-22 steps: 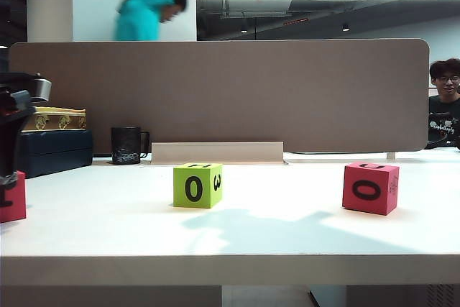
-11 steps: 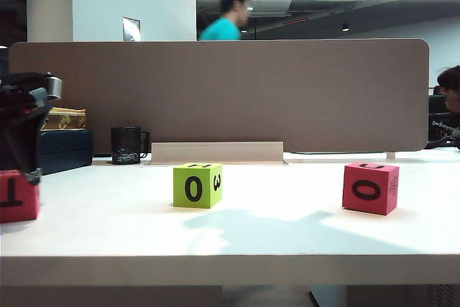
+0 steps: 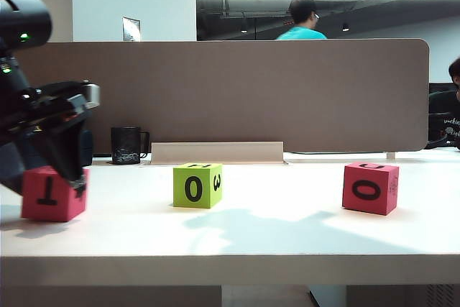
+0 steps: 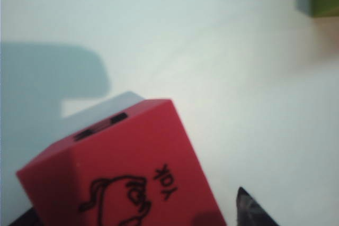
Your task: Select the appropriate blocks from the scattered letter blocks on the table and arrange them in a row to spell out "THU".
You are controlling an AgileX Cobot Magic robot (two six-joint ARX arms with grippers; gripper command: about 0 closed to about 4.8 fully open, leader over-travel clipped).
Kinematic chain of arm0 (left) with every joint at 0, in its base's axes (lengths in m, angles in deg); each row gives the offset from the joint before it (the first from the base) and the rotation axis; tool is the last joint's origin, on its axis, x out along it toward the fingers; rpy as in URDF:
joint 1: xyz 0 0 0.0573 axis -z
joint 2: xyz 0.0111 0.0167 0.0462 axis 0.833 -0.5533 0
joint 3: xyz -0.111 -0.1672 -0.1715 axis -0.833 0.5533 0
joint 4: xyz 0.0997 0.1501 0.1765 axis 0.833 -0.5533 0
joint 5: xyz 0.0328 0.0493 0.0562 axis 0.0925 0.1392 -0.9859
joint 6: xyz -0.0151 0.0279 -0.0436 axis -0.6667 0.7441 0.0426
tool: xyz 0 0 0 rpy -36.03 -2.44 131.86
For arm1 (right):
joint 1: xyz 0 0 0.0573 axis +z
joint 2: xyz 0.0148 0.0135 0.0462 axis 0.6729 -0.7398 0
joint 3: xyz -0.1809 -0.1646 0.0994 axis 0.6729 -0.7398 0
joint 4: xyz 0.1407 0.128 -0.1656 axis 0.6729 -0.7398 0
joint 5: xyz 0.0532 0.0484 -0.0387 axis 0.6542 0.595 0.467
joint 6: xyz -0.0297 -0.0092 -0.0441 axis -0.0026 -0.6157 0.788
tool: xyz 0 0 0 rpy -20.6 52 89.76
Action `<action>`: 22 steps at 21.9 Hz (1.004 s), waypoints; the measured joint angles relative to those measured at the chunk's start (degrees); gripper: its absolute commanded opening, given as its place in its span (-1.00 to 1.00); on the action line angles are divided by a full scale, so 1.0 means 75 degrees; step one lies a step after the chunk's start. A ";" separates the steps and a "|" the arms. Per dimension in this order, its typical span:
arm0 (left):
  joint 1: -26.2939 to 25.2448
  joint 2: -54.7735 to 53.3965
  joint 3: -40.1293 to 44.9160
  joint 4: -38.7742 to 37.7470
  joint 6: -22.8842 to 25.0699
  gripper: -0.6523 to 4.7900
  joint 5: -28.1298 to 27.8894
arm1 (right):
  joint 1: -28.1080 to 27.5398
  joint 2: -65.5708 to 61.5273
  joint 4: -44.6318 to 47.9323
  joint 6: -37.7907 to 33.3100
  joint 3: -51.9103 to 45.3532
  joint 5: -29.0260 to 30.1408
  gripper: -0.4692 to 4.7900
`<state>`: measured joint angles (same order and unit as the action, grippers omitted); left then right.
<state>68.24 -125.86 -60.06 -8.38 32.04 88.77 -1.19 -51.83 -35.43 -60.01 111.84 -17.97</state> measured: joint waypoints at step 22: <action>0.0446 -0.0003 -0.2142 -0.2008 -0.0254 -0.02 -0.0781 | 0.0000 -0.0006 -0.0425 0.0015 0.0000 -0.0006 -0.84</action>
<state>71.58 -125.88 -76.13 -23.44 30.14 82.91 -1.19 -51.87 -38.62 -59.90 111.84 -18.01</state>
